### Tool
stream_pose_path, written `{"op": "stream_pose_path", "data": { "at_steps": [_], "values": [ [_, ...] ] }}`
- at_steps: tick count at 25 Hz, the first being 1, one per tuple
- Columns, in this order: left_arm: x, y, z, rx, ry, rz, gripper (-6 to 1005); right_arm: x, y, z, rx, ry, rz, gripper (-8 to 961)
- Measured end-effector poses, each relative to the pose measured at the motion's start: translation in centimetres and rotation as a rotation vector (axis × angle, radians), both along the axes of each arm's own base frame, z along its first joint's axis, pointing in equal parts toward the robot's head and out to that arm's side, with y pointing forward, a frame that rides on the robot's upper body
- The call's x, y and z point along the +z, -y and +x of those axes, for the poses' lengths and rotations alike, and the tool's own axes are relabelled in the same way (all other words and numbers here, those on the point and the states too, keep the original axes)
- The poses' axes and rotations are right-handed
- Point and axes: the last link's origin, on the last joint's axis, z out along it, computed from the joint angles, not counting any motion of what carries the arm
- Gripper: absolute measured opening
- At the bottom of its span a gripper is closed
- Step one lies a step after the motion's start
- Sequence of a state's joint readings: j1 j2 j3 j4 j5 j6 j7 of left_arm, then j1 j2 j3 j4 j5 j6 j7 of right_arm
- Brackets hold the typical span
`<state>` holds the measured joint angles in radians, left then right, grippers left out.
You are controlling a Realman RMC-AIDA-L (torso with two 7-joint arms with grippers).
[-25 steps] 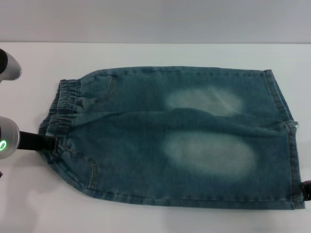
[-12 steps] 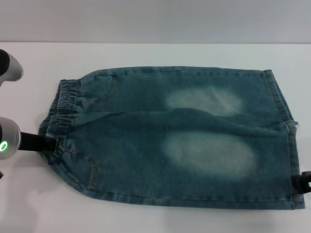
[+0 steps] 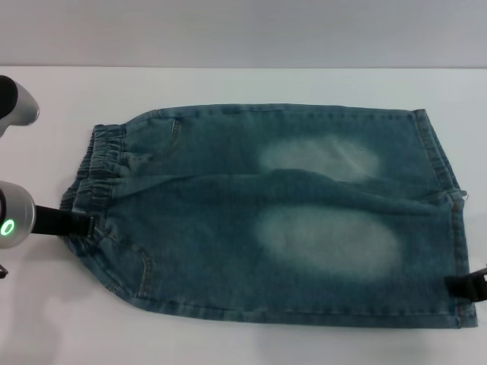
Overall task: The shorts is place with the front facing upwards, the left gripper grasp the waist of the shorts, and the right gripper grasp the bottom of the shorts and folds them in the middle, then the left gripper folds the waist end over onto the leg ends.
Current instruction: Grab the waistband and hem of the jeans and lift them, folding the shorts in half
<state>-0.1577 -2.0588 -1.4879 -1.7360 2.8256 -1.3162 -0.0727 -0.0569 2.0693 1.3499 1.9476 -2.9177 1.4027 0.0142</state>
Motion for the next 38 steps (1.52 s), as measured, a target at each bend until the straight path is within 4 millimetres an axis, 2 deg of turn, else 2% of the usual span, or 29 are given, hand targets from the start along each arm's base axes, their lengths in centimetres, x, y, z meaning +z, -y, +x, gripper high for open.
{"op": "stream_pose_path", "data": {
  "at_steps": [7,13,38],
  "values": [
    [0.0,-0.3,0.3,-0.004,0.001,-0.001,55,-0.1,0.4,0.8,-0.042,0.005,-0.007,609],
    [0.0,-0.4,0.4,-0.007,0.0,-0.003,55,-0.6,0.5,1.4,-0.062,0.007,-0.022,609],
    [-0.2,-0.4,0.5,-0.01,-0.002,-0.01,55,-1.6,0.1,0.8,-0.037,0.008,-0.055,609]
  ]
}}
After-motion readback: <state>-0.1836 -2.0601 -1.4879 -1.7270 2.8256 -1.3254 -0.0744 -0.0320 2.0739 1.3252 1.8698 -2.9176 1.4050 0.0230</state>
